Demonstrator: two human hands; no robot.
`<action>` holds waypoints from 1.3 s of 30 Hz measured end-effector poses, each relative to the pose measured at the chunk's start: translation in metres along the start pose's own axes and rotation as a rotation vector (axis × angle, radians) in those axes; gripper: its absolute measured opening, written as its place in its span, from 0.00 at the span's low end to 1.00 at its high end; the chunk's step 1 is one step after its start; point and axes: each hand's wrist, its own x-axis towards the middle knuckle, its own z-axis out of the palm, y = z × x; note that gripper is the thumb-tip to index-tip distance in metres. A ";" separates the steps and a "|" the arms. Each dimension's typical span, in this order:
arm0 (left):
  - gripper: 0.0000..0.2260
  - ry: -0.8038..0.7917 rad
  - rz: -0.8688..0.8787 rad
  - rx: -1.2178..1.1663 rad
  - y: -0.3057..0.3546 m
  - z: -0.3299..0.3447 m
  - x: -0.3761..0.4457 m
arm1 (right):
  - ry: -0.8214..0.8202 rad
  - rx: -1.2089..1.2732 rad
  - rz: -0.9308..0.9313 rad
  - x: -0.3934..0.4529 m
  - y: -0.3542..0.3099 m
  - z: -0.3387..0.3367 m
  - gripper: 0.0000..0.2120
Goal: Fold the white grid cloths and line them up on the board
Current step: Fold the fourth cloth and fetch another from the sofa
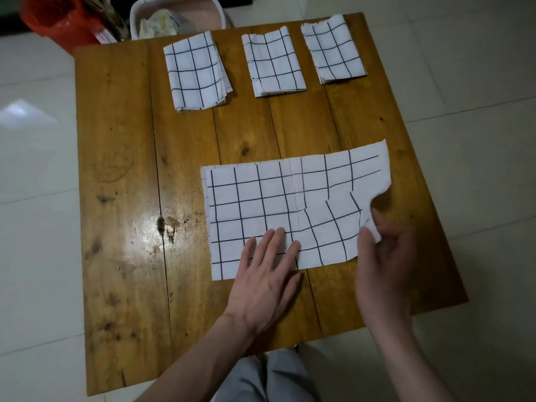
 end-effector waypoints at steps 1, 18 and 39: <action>0.27 0.010 0.004 -0.019 -0.002 -0.001 0.000 | -0.030 -0.003 -0.042 -0.003 -0.001 0.006 0.07; 0.26 0.312 -0.331 -0.228 -0.062 -0.019 -0.037 | -0.325 -0.213 -0.527 -0.057 -0.001 0.088 0.07; 0.27 0.253 -0.145 -0.177 -0.088 -0.014 -0.062 | -0.605 -0.671 -0.512 -0.077 0.040 0.137 0.28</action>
